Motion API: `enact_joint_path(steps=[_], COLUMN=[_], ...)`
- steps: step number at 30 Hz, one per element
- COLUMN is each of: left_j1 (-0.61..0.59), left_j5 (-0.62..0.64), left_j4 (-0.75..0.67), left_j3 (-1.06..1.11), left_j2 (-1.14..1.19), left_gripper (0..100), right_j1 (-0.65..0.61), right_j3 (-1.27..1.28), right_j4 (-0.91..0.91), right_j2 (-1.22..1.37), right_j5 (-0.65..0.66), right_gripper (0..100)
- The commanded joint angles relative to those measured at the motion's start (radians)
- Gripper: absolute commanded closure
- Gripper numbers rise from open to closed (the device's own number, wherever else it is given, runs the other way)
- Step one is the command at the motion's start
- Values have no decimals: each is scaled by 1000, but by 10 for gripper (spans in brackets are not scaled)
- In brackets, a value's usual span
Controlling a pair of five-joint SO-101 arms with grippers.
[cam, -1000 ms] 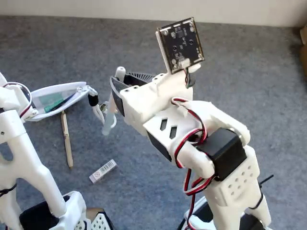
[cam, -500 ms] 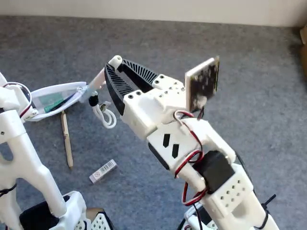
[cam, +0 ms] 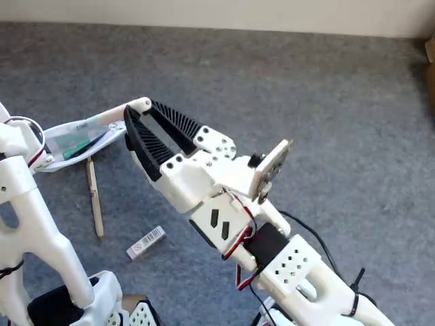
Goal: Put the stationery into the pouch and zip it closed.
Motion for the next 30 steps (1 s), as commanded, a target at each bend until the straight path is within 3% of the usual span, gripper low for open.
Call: enact_joint_path(steps=[1,6,10,19,30], left_j1=[-8,-8,-8,-8,-10], left_j5=[6,6,6,5,5], left_j4=[-21,-21,-21,-21,-89], left_j3=[-5,-4,-4,-4,67], left_j2=[-5,-5,-5,-1,-5], left_gripper=[993,993,993,993,993], right_j1=[-15,-12,-16,-156,-166], right_j3=[-15,-13,-13,-1,-12], right_j4=[-41,-180,-186,-183,47], right_j2=[94,234,292,283,277], right_j5=[69,86,89,272,269], right_gripper=[994,994,994,994,991])
